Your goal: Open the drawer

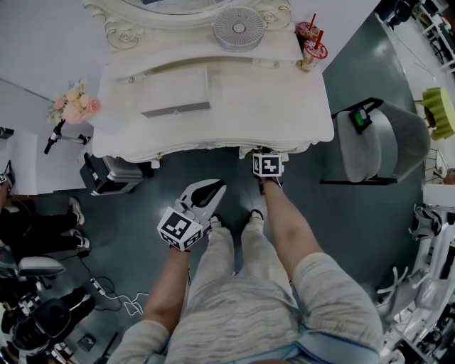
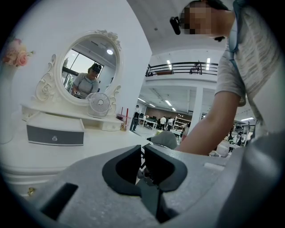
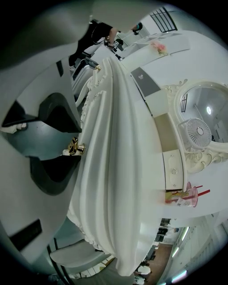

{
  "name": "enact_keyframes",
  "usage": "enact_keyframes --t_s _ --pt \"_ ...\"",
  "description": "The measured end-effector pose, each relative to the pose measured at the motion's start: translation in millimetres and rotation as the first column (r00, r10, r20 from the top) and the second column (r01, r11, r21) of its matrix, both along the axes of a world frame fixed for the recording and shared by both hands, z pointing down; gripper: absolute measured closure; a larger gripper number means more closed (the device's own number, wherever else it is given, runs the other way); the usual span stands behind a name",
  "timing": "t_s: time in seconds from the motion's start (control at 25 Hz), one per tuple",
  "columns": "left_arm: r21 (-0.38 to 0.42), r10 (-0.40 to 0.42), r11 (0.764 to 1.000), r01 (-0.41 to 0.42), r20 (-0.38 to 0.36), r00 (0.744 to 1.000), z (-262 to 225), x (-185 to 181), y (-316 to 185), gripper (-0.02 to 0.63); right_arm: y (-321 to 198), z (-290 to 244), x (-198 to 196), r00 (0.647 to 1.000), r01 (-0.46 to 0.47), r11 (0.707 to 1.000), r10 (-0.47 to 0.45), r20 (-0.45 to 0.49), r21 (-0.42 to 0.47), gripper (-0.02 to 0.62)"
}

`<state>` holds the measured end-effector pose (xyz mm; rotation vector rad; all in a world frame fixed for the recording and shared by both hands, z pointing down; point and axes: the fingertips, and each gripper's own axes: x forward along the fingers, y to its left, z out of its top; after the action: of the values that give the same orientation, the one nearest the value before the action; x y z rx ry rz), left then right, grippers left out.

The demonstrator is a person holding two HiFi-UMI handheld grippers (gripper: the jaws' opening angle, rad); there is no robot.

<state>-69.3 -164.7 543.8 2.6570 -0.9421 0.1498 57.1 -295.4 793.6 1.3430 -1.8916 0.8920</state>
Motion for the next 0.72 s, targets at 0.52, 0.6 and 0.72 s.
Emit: enact_keyframes --t_s 0.52,0.6,0.72 --pt "-0.002 -0.004 1.000 0.004 -0.009 1.000 -3.3 1.1 5.0 0.571 3.9 -0.7 3.5 0.999 0.009 1.000 -0.010 -0.049 -0.020 0.472" --pt "-0.001 -0.003 1.000 0.003 -0.007 1.000 -3.3 0.8 5.5 0.572 5.9 -0.2 3.3 0.999 0.006 1.000 -0.007 -0.047 -0.020 0.472" --pt "0.000 -0.002 1.000 0.002 -0.006 1.000 -3.2 0.1 6.4 0.571 9.4 -0.1 2.9 0.999 0.006 1.000 -0.007 -0.046 -0.018 0.472"
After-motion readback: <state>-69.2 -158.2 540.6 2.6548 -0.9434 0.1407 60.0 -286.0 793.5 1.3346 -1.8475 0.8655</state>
